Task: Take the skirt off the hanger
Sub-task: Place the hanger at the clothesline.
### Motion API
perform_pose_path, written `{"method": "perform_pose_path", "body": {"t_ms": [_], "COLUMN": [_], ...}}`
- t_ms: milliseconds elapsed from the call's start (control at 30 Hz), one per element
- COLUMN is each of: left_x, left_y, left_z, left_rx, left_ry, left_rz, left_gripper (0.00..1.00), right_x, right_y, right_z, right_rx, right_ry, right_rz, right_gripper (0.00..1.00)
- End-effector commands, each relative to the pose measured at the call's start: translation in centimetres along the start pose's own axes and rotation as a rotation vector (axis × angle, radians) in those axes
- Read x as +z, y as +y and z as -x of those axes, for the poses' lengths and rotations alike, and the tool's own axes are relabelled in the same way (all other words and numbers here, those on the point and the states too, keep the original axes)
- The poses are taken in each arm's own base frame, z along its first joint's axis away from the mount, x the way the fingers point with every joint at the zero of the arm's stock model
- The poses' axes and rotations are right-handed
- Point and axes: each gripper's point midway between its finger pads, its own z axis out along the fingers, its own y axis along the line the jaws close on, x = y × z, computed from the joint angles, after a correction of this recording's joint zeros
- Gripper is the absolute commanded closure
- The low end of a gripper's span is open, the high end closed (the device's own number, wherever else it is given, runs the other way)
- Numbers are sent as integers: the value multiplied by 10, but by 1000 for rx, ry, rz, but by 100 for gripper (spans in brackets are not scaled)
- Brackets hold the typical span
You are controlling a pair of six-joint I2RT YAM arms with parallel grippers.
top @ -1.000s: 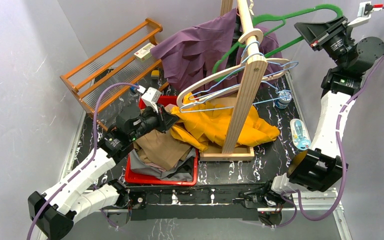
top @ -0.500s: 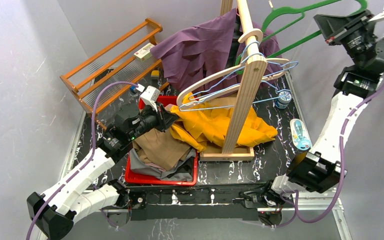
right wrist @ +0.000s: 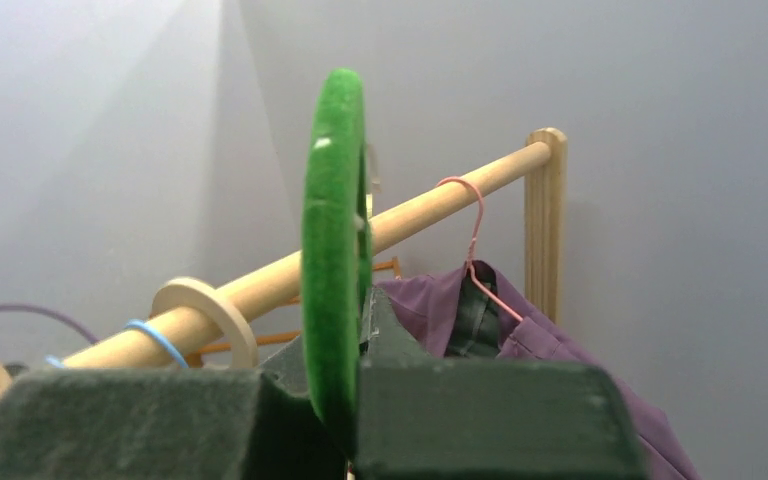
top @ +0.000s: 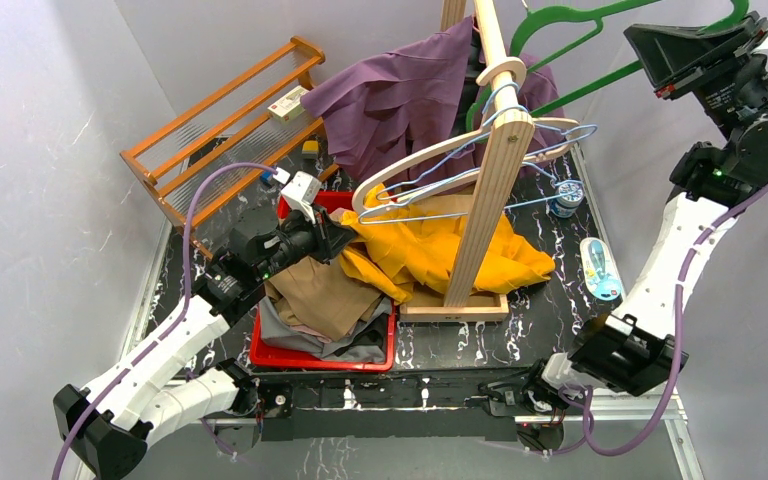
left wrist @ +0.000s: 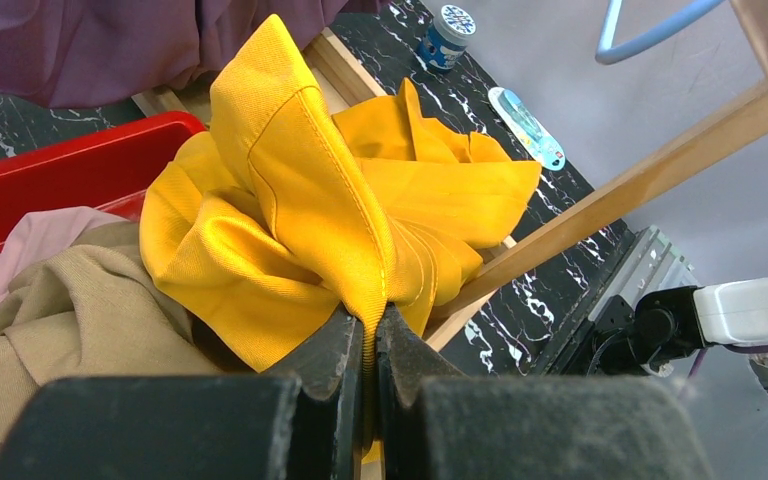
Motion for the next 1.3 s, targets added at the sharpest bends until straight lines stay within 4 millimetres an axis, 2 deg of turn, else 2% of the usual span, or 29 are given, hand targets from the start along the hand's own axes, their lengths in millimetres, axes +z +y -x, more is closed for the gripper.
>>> {"method": "perform_pose_path", "body": {"t_ms": [0, 67, 200, 367, 567, 667, 733, 900, 1000, 1067, 1167, 1267], "left_x": [-10, -9, -6, -5, -7, -9, -12, -26, -32, -37, -46, -62], "left_y": [-19, -20, -22, -23, -22, -22, -21, -19, -16, -14, -6, 1], "left_z": [46, 46, 46, 48, 48, 51, 55, 67, 72, 76, 84, 104], "left_rx": [32, 30, 31, 29, 27, 26, 26, 41, 41, 42, 41, 53], "left_ry": [-131, -132, -123, -123, -127, -136, -146, -189, -209, -224, -254, -301], "left_rz": [-56, -61, -74, -77, -72, -63, -46, -11, 13, 38, 96, 179], "left_gripper": [100, 100, 100, 100, 100, 100, 100, 100, 100, 100, 100, 100], "right_x": [-6, -10, -15, -16, -20, -25, -29, -48, -60, -69, -83, -97], "right_y": [39, 42, 31, 30, -8, -37, -59, -121, -146, -158, -170, -177], "right_z": [-6, -14, -31, -38, -61, -77, -87, -119, -143, -154, -166, -179], "right_rx": [-92, -70, -32, 9, 96, 156, 198, 315, 430, 448, 498, 533], "right_ry": [65, 95, 146, 162, 205, 201, 194, 177, 198, 212, 226, 276], "right_rz": [172, 199, 189, 200, 87, -19, -111, -385, -490, -560, -683, -779], "right_gripper": [100, 100, 100, 100, 99, 72, 59, 34, 29, 22, 6, 2]}}
